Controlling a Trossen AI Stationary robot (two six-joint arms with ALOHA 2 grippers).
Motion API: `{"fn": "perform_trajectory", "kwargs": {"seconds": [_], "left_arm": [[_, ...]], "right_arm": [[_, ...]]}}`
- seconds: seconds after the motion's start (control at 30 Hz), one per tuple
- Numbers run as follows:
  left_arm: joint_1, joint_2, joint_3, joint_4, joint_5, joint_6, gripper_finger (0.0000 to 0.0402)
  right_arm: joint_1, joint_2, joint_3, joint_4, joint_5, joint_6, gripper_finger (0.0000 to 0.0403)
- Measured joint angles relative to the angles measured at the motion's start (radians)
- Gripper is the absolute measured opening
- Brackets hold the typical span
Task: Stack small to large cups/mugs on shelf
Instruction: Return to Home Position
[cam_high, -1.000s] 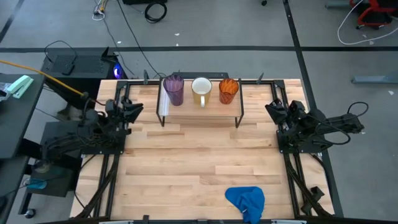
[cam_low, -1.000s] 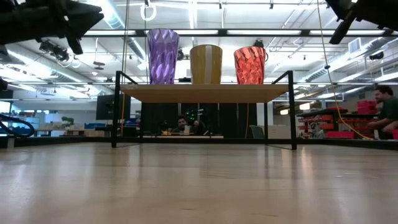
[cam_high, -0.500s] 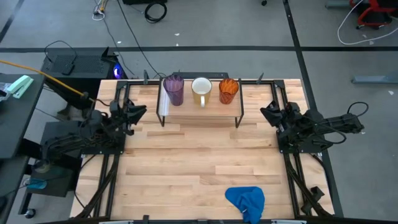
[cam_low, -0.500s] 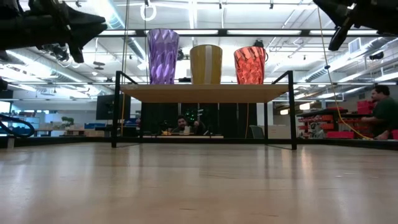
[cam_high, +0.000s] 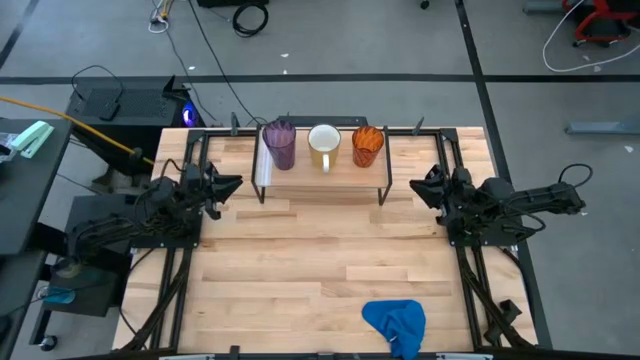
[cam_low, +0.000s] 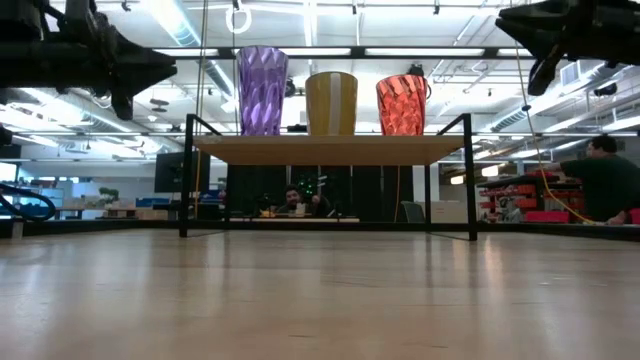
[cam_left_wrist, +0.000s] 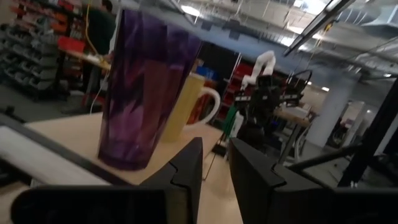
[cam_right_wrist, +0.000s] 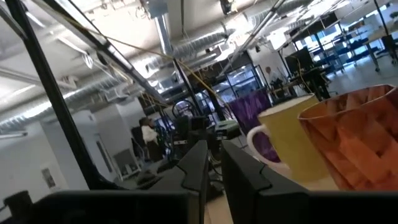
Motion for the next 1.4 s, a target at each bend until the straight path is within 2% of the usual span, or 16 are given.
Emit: {"fn": "perform_trajectory", "kwargs": {"seconds": [0.4,0.5,0.73,1.4], "left_arm": [[0.0,0.0,0.0,-0.142,0.0,0.004,0.0093],[0.0,0.0,0.0,-0.157,0.0,0.056,0.0088],[0.0,0.0,0.0,-0.164,0.0,0.083,0.0088],[0.0,0.0,0.0,-0.162,0.0,0.08,0.0091]], "right_arm": [[0.0,0.0,0.0,-0.216,0.041,-0.038,0.0052],[0.0,0.0,0.0,-0.24,0.042,-0.081,0.0052],[0.0,0.0,0.0,-0.246,0.042,-0.189,0.0052],[0.0,0.001,0.0,-0.257,0.041,-0.186,0.0052]]}}
